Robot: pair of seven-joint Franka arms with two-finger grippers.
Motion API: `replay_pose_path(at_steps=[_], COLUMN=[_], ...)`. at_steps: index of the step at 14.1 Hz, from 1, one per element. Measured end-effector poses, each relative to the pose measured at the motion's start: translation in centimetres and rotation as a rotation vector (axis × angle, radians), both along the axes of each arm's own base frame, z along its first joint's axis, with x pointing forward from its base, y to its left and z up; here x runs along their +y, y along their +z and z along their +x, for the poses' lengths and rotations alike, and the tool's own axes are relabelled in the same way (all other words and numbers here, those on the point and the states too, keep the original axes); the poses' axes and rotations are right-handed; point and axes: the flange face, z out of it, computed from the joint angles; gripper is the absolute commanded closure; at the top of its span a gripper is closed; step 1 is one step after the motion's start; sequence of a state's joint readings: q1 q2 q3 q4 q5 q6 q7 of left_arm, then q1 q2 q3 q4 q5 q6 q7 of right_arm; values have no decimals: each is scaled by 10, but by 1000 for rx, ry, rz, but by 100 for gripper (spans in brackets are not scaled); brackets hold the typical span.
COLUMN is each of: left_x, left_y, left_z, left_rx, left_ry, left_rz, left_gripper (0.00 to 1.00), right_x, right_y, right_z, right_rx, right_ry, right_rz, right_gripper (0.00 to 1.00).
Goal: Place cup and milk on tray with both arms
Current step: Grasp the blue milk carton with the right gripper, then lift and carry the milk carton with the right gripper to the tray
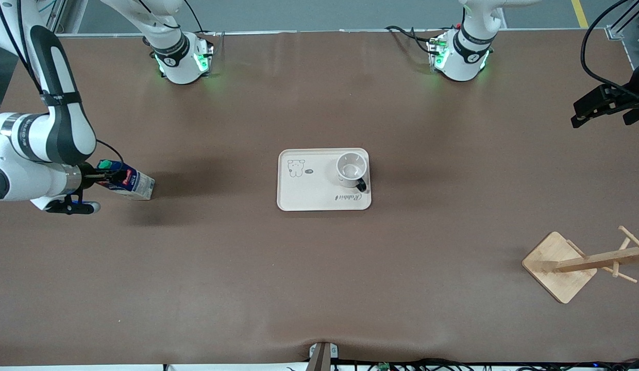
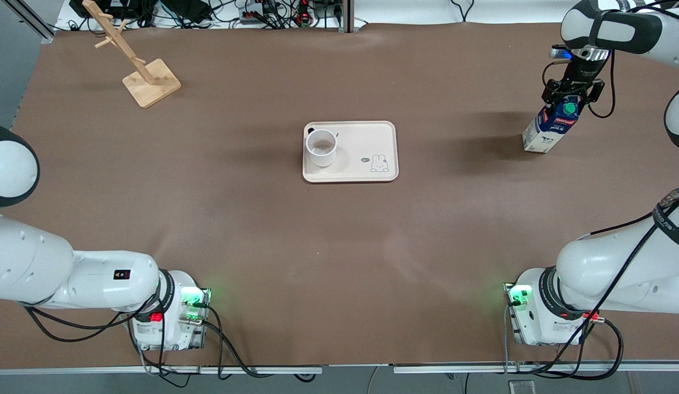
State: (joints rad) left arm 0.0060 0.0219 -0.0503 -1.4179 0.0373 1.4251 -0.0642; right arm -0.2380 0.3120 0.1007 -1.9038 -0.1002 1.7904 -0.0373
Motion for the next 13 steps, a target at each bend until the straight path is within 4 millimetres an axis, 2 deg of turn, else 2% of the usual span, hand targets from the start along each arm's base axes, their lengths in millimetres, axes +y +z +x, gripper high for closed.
replay_pose_path(at_steps=[2,4,6,7,8,10,12,13], left_x=[0,0,-1,-1,-1,-1,-1,-1], left_y=[-1,-4,-9,-13,-16,-22,-24,-23], left_z=[0,2,8,11,13,16,17,17], left_rx=[0,-3,-15,-17,-13,-4,-2,-3], left_ry=[-1,-1,-2,-2,-3,-3,-4,-3], left_rz=[0,0,-1,-1,-2,-2,-2,-2], left_gripper=[0,0,0,0,0,0,0,0], right_x=[4,18,41,60,84,149,226,260], right_y=[8,29,67,92,118,166,199,209], right_z=[-5,-6,-1,3,7,12,4,-3], right_rx=[20,43,64,70,68,36,-9,-17], right_ry=[4,22,44,65,92,163,197,178], right_rz=[1,3,17,26,26,18,57,90], right_gripper=[100,100,100,100,100,100,100,100])
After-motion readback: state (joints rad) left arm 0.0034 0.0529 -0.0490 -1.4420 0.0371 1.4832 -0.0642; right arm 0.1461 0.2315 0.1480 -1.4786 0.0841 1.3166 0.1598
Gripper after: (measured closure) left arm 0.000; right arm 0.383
